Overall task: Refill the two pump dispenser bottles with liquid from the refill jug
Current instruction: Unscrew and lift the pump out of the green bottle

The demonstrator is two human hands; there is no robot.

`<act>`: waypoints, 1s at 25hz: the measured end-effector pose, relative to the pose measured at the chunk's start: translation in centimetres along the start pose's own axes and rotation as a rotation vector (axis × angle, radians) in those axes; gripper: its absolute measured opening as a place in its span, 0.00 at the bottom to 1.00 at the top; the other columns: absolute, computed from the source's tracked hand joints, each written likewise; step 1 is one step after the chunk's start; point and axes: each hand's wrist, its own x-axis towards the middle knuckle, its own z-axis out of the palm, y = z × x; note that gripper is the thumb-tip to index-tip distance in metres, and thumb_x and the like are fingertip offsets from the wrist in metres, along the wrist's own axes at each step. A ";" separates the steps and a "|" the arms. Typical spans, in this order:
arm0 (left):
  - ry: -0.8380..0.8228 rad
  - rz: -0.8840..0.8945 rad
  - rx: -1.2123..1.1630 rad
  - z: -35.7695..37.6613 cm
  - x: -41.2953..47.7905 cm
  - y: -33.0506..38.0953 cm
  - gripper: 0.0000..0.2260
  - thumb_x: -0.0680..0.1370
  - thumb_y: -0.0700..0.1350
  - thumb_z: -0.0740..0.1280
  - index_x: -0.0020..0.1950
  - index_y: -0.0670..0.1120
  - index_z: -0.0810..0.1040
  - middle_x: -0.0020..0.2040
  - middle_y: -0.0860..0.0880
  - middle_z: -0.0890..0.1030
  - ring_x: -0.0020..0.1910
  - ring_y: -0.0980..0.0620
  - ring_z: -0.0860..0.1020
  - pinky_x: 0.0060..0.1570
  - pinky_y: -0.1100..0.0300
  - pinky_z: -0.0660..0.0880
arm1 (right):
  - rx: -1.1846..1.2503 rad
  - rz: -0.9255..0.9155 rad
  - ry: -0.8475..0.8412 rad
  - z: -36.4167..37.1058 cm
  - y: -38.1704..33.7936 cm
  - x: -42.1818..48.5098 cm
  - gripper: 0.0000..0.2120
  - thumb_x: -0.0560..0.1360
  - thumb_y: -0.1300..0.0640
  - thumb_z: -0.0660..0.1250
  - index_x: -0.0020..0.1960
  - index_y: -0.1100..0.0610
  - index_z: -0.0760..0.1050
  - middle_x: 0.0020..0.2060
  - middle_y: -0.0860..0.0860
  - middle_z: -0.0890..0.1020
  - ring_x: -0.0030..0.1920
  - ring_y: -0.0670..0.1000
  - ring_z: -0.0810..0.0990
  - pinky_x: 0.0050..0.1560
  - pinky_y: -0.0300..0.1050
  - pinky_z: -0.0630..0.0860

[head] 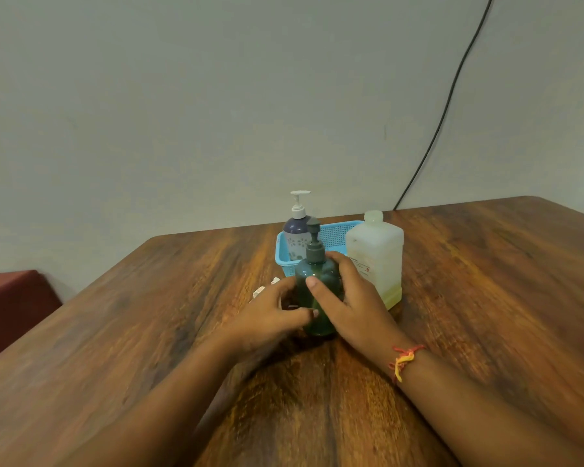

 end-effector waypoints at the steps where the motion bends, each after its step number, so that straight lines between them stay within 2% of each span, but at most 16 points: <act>1: -0.018 0.000 -0.017 -0.2 0.0 0.2 0.21 0.77 0.42 0.69 0.70 0.50 0.71 0.64 0.52 0.78 0.59 0.61 0.80 0.53 0.68 0.78 | -0.002 0.002 -0.001 -0.1 0.2 0.0 0.31 0.75 0.35 0.65 0.74 0.42 0.62 0.68 0.40 0.73 0.66 0.43 0.75 0.63 0.45 0.78; 3: -0.006 0.035 -0.118 -0.7 0.4 0.1 0.28 0.72 0.46 0.70 0.73 0.52 0.69 0.68 0.51 0.77 0.67 0.54 0.77 0.63 0.58 0.77 | -0.007 0.015 -0.015 -0.1 0.4 0.1 0.34 0.70 0.31 0.65 0.72 0.40 0.63 0.69 0.42 0.73 0.68 0.47 0.74 0.65 0.53 0.78; 5: 0.096 0.095 -0.253 -0.7 0.9 -0.1 0.30 0.73 0.48 0.67 0.76 0.50 0.67 0.72 0.49 0.75 0.71 0.50 0.74 0.71 0.50 0.72 | -0.003 0.024 -0.020 0.1 0.5 0.0 0.33 0.71 0.32 0.67 0.72 0.39 0.63 0.69 0.43 0.73 0.69 0.48 0.73 0.66 0.55 0.77; 8: 0.205 0.188 -0.257 0.1 1.2 0.3 0.22 0.79 0.49 0.63 0.73 0.49 0.73 0.70 0.48 0.78 0.69 0.49 0.77 0.67 0.49 0.75 | -0.016 0.011 -0.012 0.1 0.4 -0.1 0.31 0.74 0.38 0.70 0.73 0.39 0.63 0.69 0.41 0.72 0.70 0.48 0.72 0.67 0.55 0.76; 11: 0.247 0.206 -0.183 0.6 1.3 0.5 0.16 0.83 0.50 0.63 0.69 0.48 0.77 0.66 0.49 0.82 0.66 0.50 0.80 0.64 0.45 0.78 | -0.056 -0.004 0.003 0.1 0.3 -0.1 0.32 0.72 0.40 0.73 0.73 0.40 0.65 0.65 0.38 0.72 0.68 0.46 0.72 0.66 0.50 0.77; 15: 0.298 0.204 -0.183 0.7 1.4 0.5 0.14 0.81 0.49 0.65 0.65 0.48 0.80 0.62 0.49 0.83 0.63 0.49 0.81 0.61 0.45 0.80 | -0.065 0.020 0.019 0.1 0.3 0.0 0.33 0.67 0.38 0.76 0.69 0.40 0.67 0.65 0.42 0.76 0.65 0.47 0.76 0.62 0.50 0.80; 18: 0.395 0.213 -0.247 1.1 1.3 0.5 0.10 0.78 0.45 0.71 0.59 0.46 0.82 0.57 0.48 0.85 0.59 0.48 0.83 0.56 0.50 0.82 | -0.071 0.035 0.061 0.4 0.1 0.1 0.32 0.67 0.43 0.79 0.65 0.40 0.67 0.63 0.43 0.77 0.63 0.46 0.77 0.60 0.46 0.80; 20: 0.488 0.203 -0.306 1.7 1.3 0.5 0.13 0.73 0.45 0.76 0.55 0.45 0.81 0.55 0.46 0.85 0.58 0.46 0.84 0.51 0.51 0.83 | -0.096 0.031 0.077 0.7 0.0 0.1 0.31 0.67 0.46 0.80 0.63 0.39 0.67 0.63 0.42 0.76 0.62 0.46 0.77 0.59 0.45 0.80; 22: 0.543 0.185 -0.338 1.8 1.6 0.6 0.18 0.69 0.45 0.80 0.56 0.45 0.79 0.56 0.45 0.85 0.58 0.46 0.83 0.53 0.47 0.83 | -0.118 0.020 0.080 0.9 -0.1 0.0 0.29 0.67 0.47 0.79 0.61 0.38 0.66 0.62 0.42 0.76 0.62 0.46 0.76 0.58 0.43 0.79; 25: 0.485 0.177 -0.313 1.8 1.7 1.0 0.23 0.66 0.51 0.79 0.59 0.51 0.81 0.60 0.50 0.84 0.62 0.50 0.82 0.57 0.47 0.82 | -0.156 -0.001 0.075 1.0 -0.3 -0.1 0.27 0.68 0.48 0.79 0.58 0.39 0.66 0.59 0.39 0.74 0.60 0.43 0.75 0.53 0.34 0.75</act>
